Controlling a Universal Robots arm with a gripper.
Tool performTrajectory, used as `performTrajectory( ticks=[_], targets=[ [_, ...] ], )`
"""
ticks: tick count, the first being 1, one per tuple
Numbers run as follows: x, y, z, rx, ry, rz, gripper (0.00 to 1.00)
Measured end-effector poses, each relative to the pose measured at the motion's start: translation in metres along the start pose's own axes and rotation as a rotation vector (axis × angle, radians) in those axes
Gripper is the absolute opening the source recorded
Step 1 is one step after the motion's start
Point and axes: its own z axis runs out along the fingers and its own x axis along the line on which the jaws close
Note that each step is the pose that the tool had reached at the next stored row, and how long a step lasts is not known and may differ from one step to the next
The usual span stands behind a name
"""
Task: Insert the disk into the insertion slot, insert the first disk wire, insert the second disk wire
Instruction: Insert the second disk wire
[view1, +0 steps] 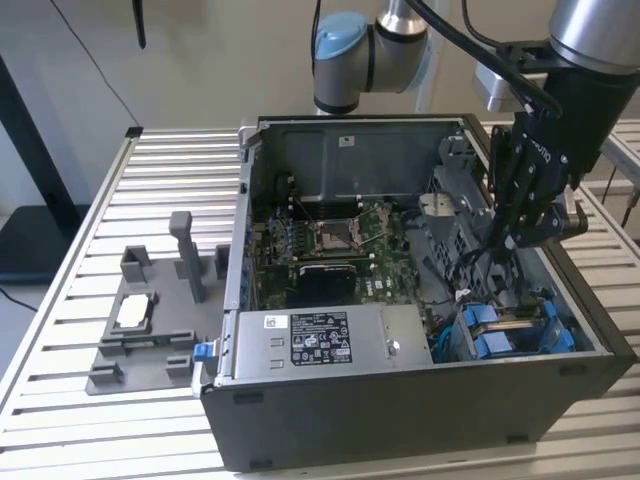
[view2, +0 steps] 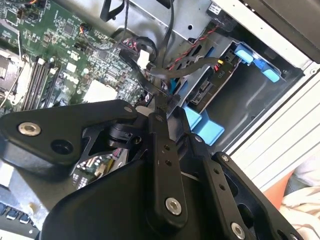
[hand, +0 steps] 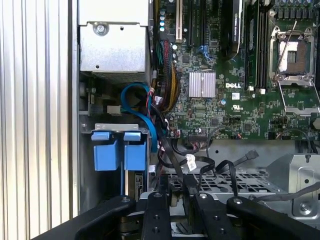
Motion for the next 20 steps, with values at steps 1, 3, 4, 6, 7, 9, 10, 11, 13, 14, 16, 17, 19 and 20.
performTrajectory(
  ticks=[1,3,4,6,7,9,10,11,13,14,16,17,19,20],
  targets=[
    [0.0000,0.0000,0.0000,0.0000,0.0000,0.000,0.26],
    [-0.0001,0.0000,0.0000,0.0000,0.0000,0.000,0.26],
    [-0.0001,0.0000,0.0000,0.0000,0.0000,0.000,0.26],
    [-0.0001,0.0000,0.0000,0.0000,0.0001,0.000,0.24],
    [-0.0001,0.0000,0.0000,0.0000,0.0000,0.000,0.18],
    [-0.0001,0.0000,0.0000,0.0000,0.0000,0.000,0.18],
    [-0.0001,0.0000,0.0000,0.0000,0.0000,0.000,0.16],
    [-0.0001,0.0000,0.0000,0.0000,0.0000,0.000,0.16],
    [-0.0002,0.0000,0.0000,0.0000,0.0001,0.000,0.16],
    [-0.0002,0.0000,0.0000,0.0000,0.0001,0.000,0.16],
    [-0.0002,0.0000,0.0000,0.0000,0.0000,0.000,0.16],
    [-0.0002,0.0000,0.0000,0.0000,0.0000,0.000,0.16],
    [-0.0002,0.0000,0.0000,0.0000,0.0000,0.000,0.16],
    [-0.0003,0.0000,0.0000,0.0000,0.0001,0.000,0.16]
  ],
)
